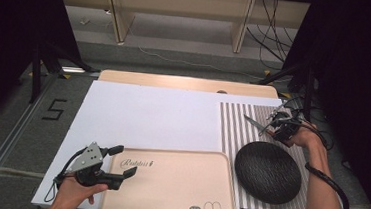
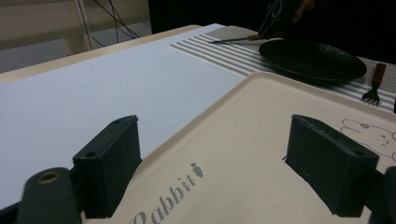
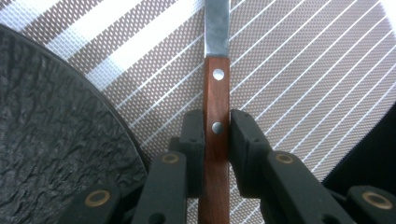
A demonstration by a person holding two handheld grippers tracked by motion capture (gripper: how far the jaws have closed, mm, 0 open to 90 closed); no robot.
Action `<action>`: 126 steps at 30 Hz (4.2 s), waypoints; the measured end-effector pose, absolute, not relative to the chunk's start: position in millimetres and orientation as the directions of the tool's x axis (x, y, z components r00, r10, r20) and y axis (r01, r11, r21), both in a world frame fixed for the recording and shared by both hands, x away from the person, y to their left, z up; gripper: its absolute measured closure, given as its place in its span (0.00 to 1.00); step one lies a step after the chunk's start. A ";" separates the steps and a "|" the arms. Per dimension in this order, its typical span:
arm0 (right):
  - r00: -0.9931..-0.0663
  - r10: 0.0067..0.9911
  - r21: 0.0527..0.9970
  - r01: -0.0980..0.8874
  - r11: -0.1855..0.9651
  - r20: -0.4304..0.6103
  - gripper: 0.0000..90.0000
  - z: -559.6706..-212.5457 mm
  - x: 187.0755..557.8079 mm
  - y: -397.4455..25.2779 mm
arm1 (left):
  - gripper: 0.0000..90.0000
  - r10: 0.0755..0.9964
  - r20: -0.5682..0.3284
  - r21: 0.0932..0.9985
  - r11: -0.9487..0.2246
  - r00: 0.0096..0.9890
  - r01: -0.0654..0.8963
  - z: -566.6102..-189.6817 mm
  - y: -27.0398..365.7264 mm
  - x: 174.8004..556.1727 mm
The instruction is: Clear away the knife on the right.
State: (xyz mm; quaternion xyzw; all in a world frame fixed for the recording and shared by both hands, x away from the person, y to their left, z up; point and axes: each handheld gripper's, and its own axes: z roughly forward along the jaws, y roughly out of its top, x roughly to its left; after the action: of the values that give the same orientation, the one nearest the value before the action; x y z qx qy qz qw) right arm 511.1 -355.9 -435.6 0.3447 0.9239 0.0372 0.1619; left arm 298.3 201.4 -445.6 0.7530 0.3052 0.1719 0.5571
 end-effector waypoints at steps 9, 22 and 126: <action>-0.702 0.644 0.209 0.611 0.764 -0.303 0.86 -420.9 509.2 -348.4 | 0.19 0.652 -0.083 0.943 -0.193 0.754 0.270 -445.8 201.2 298.7; -0.693 0.657 0.234 0.615 0.753 -0.297 0.86 -404.4 504.4 -341.9 | 0.19 0.651 -0.082 0.944 -0.193 0.755 0.268 -445.8 201.9 299.4; -0.856 0.484 0.401 0.385 0.831 -0.182 0.85 -435.0 290.7 -185.2 | 0.19 0.673 -0.084 0.945 -0.180 0.735 0.273 -444.3 204.1 297.6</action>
State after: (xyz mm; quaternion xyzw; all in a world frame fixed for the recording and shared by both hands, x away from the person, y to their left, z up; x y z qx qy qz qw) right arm 290.7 -185.2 -435.0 0.2295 0.9466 0.1782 0.1394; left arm 297.6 204.1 -444.3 0.7468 0.3165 0.1798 0.5566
